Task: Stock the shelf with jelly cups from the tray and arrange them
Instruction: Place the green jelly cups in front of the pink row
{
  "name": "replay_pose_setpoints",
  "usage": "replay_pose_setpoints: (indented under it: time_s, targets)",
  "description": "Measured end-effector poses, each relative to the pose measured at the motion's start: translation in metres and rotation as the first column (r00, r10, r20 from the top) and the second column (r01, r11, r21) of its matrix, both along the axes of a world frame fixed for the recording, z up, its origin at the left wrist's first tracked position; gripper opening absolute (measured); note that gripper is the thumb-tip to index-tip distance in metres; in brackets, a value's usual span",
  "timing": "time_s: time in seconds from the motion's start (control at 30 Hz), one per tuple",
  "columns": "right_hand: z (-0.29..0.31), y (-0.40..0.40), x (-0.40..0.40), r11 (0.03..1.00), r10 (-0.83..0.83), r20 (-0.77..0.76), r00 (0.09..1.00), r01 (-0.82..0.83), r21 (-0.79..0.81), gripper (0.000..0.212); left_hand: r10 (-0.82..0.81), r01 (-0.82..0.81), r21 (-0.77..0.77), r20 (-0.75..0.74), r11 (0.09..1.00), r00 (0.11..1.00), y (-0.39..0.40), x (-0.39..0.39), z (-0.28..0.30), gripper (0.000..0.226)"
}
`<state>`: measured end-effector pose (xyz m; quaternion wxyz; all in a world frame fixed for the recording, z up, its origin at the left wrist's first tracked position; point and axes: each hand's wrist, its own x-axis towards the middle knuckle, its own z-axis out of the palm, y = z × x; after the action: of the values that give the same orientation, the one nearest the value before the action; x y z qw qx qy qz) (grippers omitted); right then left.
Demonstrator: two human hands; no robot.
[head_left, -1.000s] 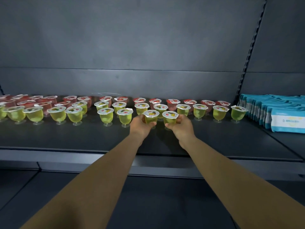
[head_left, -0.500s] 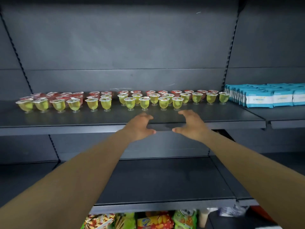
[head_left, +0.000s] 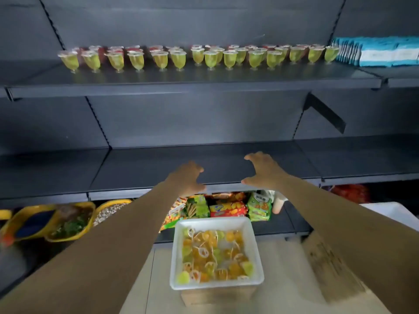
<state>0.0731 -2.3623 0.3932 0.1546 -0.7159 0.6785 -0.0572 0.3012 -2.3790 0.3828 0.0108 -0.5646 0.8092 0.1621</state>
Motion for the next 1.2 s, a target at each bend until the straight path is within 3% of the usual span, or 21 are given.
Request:
replay_pose_setpoints:
  time_s: [0.23,0.43,0.57,0.7,0.93,1.2]
  targets:
    - [-0.150,0.003,0.014,0.970,0.049,-0.046,0.998,-0.037,0.239,0.078,0.112,-0.126,0.248,0.067,0.961,0.991,0.017,0.040,-0.164,0.061]
    - [-0.296,-0.016,0.011,0.889,-0.005,0.037,0.999,-0.012,0.458,0.074,0.181,-0.206,0.442,0.098,0.873,0.979,0.007,0.054,-0.301,0.067]
    - [-0.399,-0.030,0.017,0.813,-0.040,0.097,0.994,-0.024,0.582,0.071,0.271,-0.287,0.498,0.106,0.818,0.957,-0.020,0.058,-0.389,0.071]
    - [-0.489,-0.039,0.023,0.750,-0.085,0.145,0.986,-0.033,0.661,0.068,0.255,-0.272,0.505,0.103,0.819,0.961,-0.054,0.054,-0.466,0.072]
    - [-0.587,-0.061,0.037,0.782,-0.112,0.186,0.976,-0.029,0.622,0.061,0.141,-0.206,0.484,0.167,0.851,0.976,-0.098,0.046,-0.555,0.060]
    - [-0.627,-0.064,0.040,0.791,0.112,0.146,0.983,-0.177,0.586,0.063,-0.021,-0.148,0.524,0.303,0.839,0.953,-0.119,0.046,-0.588,0.051]
